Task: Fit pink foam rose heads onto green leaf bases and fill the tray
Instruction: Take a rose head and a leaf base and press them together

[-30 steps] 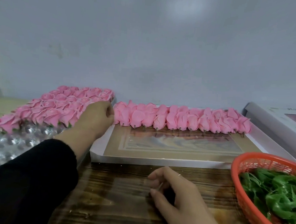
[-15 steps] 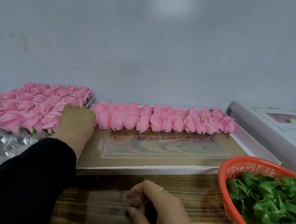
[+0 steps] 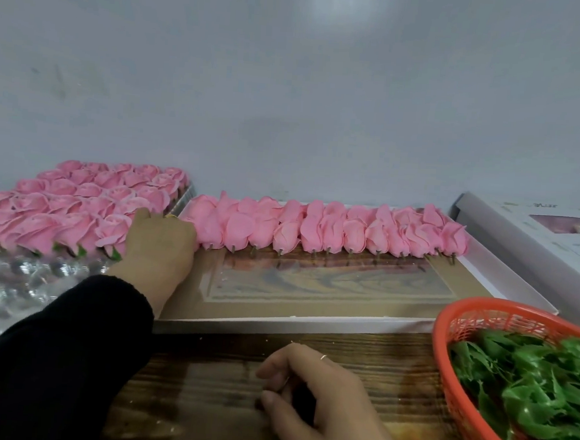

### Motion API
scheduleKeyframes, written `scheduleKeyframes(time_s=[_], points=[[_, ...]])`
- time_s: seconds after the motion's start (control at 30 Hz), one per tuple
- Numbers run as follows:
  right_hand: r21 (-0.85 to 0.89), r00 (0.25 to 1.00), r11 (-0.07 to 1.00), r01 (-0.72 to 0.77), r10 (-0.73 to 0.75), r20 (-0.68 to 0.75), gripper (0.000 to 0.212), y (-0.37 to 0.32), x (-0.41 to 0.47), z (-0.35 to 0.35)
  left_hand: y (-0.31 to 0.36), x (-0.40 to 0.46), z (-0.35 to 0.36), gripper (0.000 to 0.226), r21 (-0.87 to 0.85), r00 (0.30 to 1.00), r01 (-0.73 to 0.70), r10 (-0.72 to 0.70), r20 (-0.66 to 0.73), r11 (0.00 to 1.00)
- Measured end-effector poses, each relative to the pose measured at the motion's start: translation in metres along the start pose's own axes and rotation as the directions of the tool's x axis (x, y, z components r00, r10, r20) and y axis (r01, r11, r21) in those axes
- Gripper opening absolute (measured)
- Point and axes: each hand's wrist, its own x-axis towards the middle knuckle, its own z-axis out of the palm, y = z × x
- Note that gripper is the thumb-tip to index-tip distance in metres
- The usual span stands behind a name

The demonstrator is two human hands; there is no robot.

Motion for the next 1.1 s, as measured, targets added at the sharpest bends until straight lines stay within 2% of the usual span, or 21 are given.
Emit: scheduleKeyframes(time_s=[0.1,0.27,0.4,0.5,0.57,0.8,0.87,0.93,1.0,1.03,1.1], points=[[-0.021,1.000,1.000,0.016,-0.016,0.001,0.029,0.000,-0.001,-0.001,-0.002,-0.014,-0.006,0.018,-0.031,0.998,-0.021,0.023,0.051,0.999],[-0.022,1.000,1.000,0.022,-0.022,0.001,0.024,-0.002,-0.002,0.000,-0.009,-0.037,-0.021,0.006,-0.101,0.992,-0.043,0.054,0.115,0.994],[-0.031,1.000,0.999,0.020,-0.020,0.009,0.028,-0.004,-0.002,0.000,-0.015,-0.046,-0.028,0.015,-0.090,0.998,-0.017,0.023,0.065,0.996],[-0.040,1.000,0.999,0.022,-0.022,0.013,0.026,-0.005,-0.002,0.000,-0.016,-0.044,-0.031,0.037,-0.107,0.996,0.055,-0.048,0.069,0.993],[-0.046,1.000,0.999,0.016,-0.015,0.017,0.021,-0.005,-0.002,-0.001,-0.012,-0.041,-0.030,0.044,-0.101,0.994,0.075,-0.066,0.082,0.992],[-0.053,0.999,0.998,0.031,-0.030,0.016,0.011,-0.004,-0.002,-0.002,0.000,-0.032,-0.020,0.032,-0.119,0.994,0.088,-0.080,0.072,0.989],[-0.047,0.999,0.998,0.033,-0.032,0.017,0.011,-0.004,-0.002,-0.002,0.000,-0.032,-0.020,0.034,-0.190,0.991,0.108,-0.091,0.094,0.976],[-0.023,0.999,0.999,0.027,-0.027,0.017,0.012,-0.004,-0.002,-0.002,-0.005,-0.034,-0.024,0.040,-0.355,0.981,0.181,-0.140,0.138,0.917],[-0.007,1.000,1.000,0.028,-0.028,0.003,0.013,-0.004,-0.003,-0.001,-0.014,-0.039,-0.034,0.041,-0.581,0.972,0.233,-0.205,0.114,0.780],[-0.004,1.000,1.000,0.029,-0.029,-0.004,0.015,-0.003,-0.003,0.000,-0.018,-0.043,-0.040,0.037,-0.708,0.964,0.237,-0.253,0.085,0.666],[0.020,0.999,0.999,0.027,-0.027,-0.027,0.015,-0.002,-0.004,0.001,-0.024,-0.058,-0.053,0.036,-0.913,0.929,0.206,-0.363,0.070,0.352]])
